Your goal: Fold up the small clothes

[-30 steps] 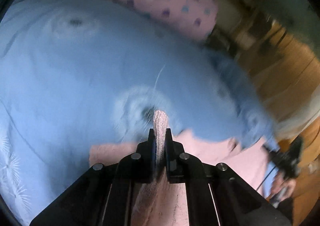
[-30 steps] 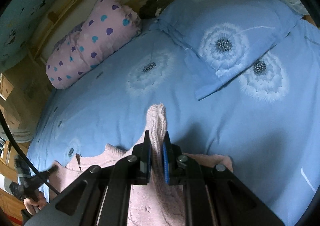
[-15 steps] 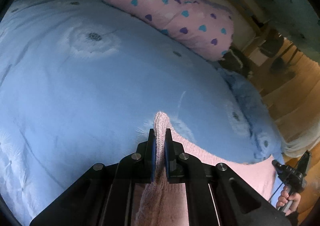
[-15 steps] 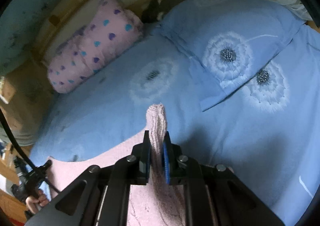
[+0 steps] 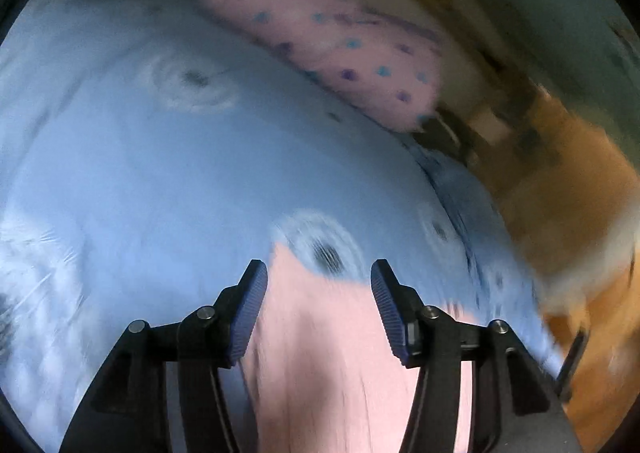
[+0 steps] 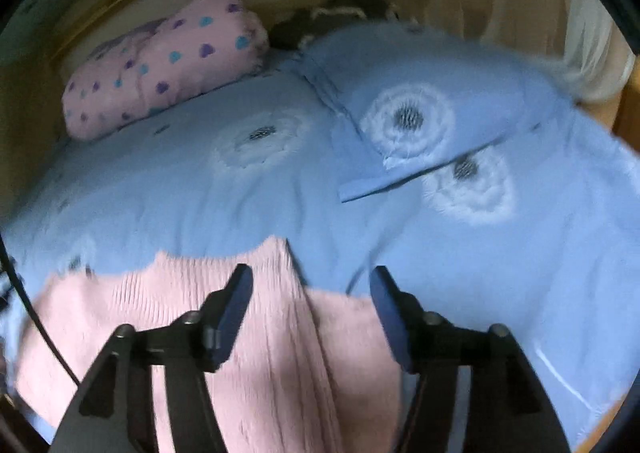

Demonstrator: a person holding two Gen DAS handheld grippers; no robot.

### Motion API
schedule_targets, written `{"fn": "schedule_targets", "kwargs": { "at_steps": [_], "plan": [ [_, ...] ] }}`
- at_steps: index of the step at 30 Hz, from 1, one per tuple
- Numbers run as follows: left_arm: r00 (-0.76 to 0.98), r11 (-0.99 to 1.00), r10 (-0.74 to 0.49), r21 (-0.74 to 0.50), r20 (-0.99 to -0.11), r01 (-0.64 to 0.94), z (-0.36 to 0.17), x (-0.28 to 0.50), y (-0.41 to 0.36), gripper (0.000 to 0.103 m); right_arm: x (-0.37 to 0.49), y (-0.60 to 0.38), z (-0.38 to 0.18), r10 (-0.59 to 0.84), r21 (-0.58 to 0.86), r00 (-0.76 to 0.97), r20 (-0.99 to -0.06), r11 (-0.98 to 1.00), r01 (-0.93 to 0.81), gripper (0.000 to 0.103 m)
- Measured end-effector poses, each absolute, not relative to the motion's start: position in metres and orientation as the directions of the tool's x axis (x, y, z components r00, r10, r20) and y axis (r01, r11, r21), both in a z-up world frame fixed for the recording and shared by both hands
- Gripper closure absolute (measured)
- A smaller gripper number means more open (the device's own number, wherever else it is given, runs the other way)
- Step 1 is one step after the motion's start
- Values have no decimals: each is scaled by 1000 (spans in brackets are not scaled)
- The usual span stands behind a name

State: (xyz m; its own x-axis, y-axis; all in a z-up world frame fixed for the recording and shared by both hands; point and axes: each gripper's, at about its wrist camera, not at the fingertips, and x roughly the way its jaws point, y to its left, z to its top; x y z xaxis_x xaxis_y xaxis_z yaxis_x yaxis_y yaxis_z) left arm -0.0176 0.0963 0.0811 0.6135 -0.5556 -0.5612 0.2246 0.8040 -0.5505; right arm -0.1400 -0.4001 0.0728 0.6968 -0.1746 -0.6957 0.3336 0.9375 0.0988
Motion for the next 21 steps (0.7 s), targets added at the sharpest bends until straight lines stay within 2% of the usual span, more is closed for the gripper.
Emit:
{"fn": "schedule_targets", "kwargs": {
  "at_steps": [1,2,3,4,5,7,8,9,11,15,17,19,21],
  "plan": [
    [606,828,-547,-477,-578,293,87,-36,85,77,-151,-389,72,-189,68,703,-685,945,321,35],
    [587,855,-519,-377,-621,357,90,-52,69,96,-154,-384,70,-204,42,700,-684,947,317,34],
    [563,870,-479,-276,-673,410,90,-65,51,103,-158,-374,66,-276,-42,689,-671,941,336,34],
    [545,868,-443,-190,-712,458,86,-80,36,103,-159,-368,65,-331,-105,684,-651,931,350,34],
    [535,861,-437,-163,-724,483,82,-89,28,103,-160,-363,61,-378,-168,677,-631,919,357,34],
    [497,864,-421,-170,-759,473,60,-97,26,103,-150,-364,44,-482,-302,581,-656,873,384,35],
    [490,888,-381,-162,-784,431,48,-95,30,103,-147,-368,32,-531,-357,513,-674,843,403,41],
    [486,906,-353,-162,-799,392,36,-93,35,103,-146,-375,25,-561,-382,468,-683,820,426,53],
    [498,902,-400,-233,-770,364,32,-94,48,103,-152,-387,26,-560,-354,442,-700,811,466,53],
    [512,897,-427,-279,-745,342,29,-98,54,103,-171,-395,39,-505,-243,467,-725,823,513,53],
    [515,899,-422,-273,-746,342,27,-97,53,103,-184,-396,52,-400,-77,556,-729,854,514,53],
    [511,900,-422,-277,-749,338,25,-96,50,103,-193,-401,63,-230,136,652,-722,877,460,53],
    [491,890,-449,-326,-746,319,26,-89,53,103,-185,-403,60,-132,201,653,-745,890,410,52]
  ]
}}
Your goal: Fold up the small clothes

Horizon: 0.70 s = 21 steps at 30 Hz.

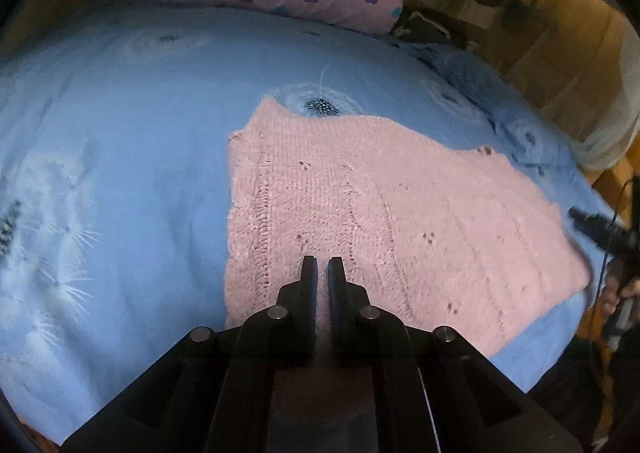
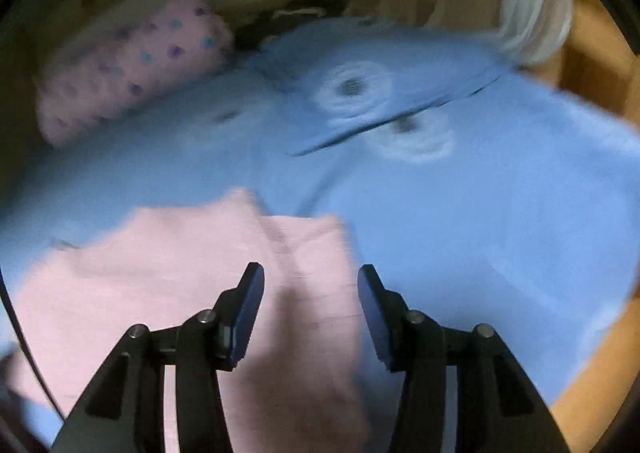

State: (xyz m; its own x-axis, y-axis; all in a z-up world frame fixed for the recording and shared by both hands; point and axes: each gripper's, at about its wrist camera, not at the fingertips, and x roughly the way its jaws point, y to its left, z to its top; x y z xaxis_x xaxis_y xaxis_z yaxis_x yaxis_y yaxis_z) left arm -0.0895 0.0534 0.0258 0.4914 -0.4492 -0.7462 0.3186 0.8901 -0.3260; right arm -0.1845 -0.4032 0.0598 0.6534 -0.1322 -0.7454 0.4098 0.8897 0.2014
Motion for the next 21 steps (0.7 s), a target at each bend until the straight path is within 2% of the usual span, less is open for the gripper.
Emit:
{"fn": "schedule_targets", "kwargs": {
  "at_steps": [3,5,7,9,13,17,19,20,21],
  "plan": [
    [441,837,-546,-486,-712,250,21,-75,71,103,-175,-404,57,-144,162,644,-751,906,391,52],
    [410,781,-616,-591,-673,203,14,-69,86,103,-173,-405,65,-99,212,674,-733,907,364,52],
    [394,744,-653,-645,-647,173,9,-66,95,103,-174,-411,70,-36,272,701,-713,906,323,52],
    [387,718,-673,-683,-630,136,5,-64,99,103,-164,-415,67,-62,209,645,-762,919,335,53],
    [430,738,-648,-657,-629,151,15,-72,94,103,-144,-413,43,-2,196,563,-827,937,291,53],
    [476,769,-614,-613,-629,181,29,-82,87,103,-139,-398,32,41,192,559,-828,958,213,54],
    [484,777,-597,-611,-640,152,28,-78,85,103,-135,-392,28,21,155,556,-831,968,195,71],
    [478,780,-590,-612,-651,129,25,-73,84,103,-135,-393,28,7,150,563,-827,967,207,91],
    [464,771,-591,-630,-660,87,17,-67,83,103,-138,-394,31,12,169,585,-811,962,215,92]
  ]
}}
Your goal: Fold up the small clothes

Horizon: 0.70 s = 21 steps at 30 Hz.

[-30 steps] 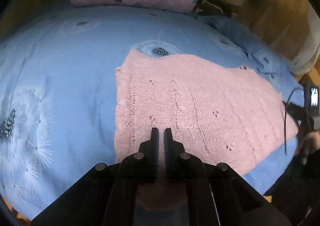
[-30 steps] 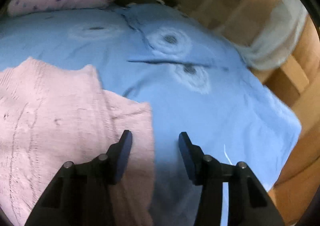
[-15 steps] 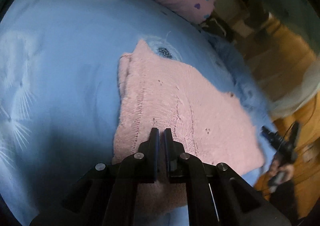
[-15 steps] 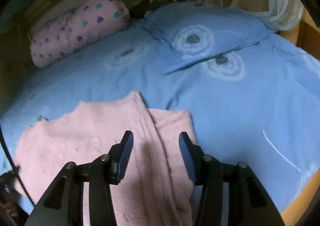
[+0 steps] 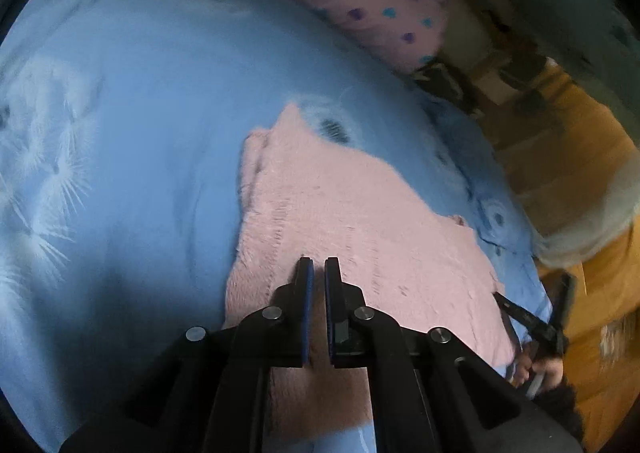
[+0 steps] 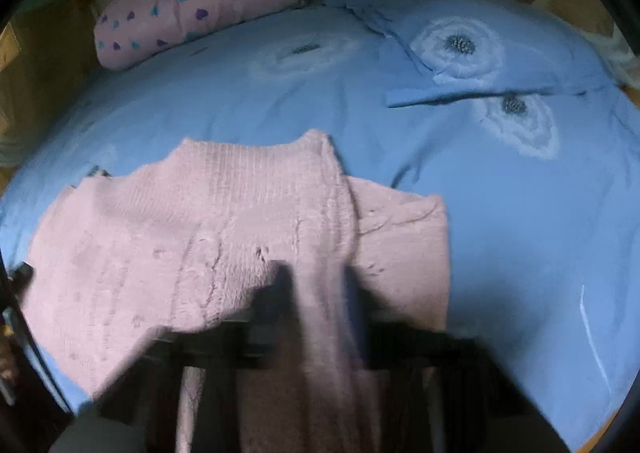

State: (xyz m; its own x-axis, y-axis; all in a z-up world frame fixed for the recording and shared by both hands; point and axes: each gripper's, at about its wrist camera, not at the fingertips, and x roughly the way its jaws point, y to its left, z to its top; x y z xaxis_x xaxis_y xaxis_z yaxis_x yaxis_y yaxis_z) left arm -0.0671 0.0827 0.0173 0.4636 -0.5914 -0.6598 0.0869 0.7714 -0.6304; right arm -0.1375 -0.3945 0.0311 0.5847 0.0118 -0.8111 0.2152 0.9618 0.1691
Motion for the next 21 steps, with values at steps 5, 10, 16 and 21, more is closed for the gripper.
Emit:
{"fn": "schedule_targets", "kwargs": {
  "at_steps": [5,10,16,21],
  "plan": [
    [460,763,-587,-645,-666,40,10,-61,84,103,-161,-405,59,-42,198,678,-734,942,272,93],
    [468,772,-575,-634,-671,38,13,-63,87,103,-165,-411,59,-94,133,637,-765,945,298,93],
    [525,776,-532,-631,-665,-13,30,-77,105,103,-175,-428,50,-110,185,633,-766,906,381,93],
    [570,742,-557,-670,-604,15,54,-90,116,103,-178,-436,44,-104,205,638,-763,897,391,93]
  ]
}}
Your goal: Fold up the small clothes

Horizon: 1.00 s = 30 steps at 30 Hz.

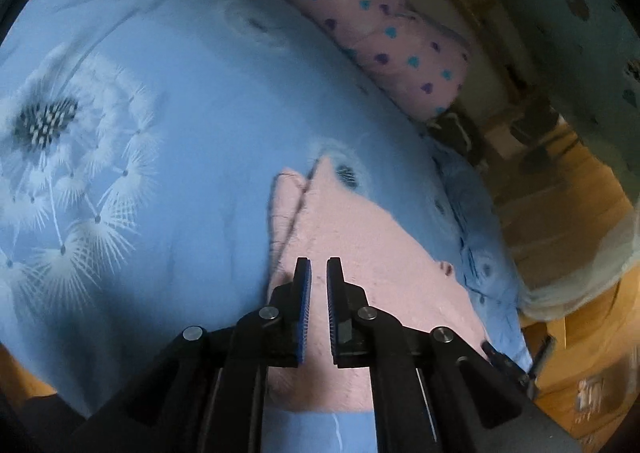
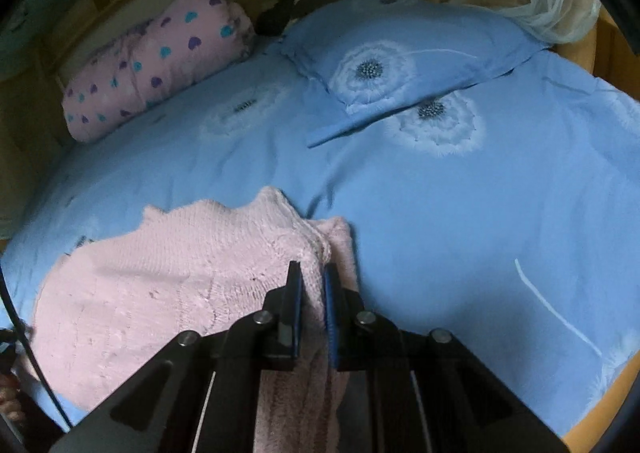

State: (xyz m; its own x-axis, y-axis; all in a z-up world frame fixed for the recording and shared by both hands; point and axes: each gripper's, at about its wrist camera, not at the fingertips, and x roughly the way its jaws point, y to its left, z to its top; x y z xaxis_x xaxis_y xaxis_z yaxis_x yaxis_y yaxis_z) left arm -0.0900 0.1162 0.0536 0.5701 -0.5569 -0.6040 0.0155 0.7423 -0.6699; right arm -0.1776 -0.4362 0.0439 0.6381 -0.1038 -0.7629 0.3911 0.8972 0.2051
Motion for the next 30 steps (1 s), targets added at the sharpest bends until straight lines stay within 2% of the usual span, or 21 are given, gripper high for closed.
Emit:
{"fn": "schedule_targets", "kwargs": {
  "at_steps": [5,9,12,15,19,23,26,27,28,30],
  "plan": [
    [568,804,-527,-588,-632,91,64,-97,104,103,-195,-460,47,-36,378,704,-709,823,424,93],
    [492,819,-525,-570,-694,68,46,-89,95,103,-193,-458,39,-71,300,664,-744,853,427,93],
    [462,826,-522,-559,-717,67,38,-90,91,103,-203,-464,45,-67,337,686,-724,834,437,93],
    [471,834,-520,-543,-712,101,41,-97,90,103,-214,-462,59,-84,355,719,-690,826,437,93],
    [469,803,-554,-590,-688,83,39,-98,102,103,-212,-458,65,-104,345,734,-671,833,433,93],
    [464,780,-573,-623,-676,57,40,-98,113,103,-193,-457,34,-97,294,660,-745,840,456,93],
    [485,776,-572,-628,-662,58,46,-105,123,102,-194,-461,16,-85,312,652,-753,827,467,90],
    [495,768,-577,-638,-650,57,47,-108,128,96,-193,-464,17,-71,332,653,-754,817,471,88],
    [503,759,-584,-648,-637,61,49,-111,131,94,-193,-465,17,-59,341,650,-757,814,470,85],
    [506,748,-600,-659,-620,79,52,-112,128,93,-191,-465,19,-39,340,639,-768,820,459,71]
  ]
}}
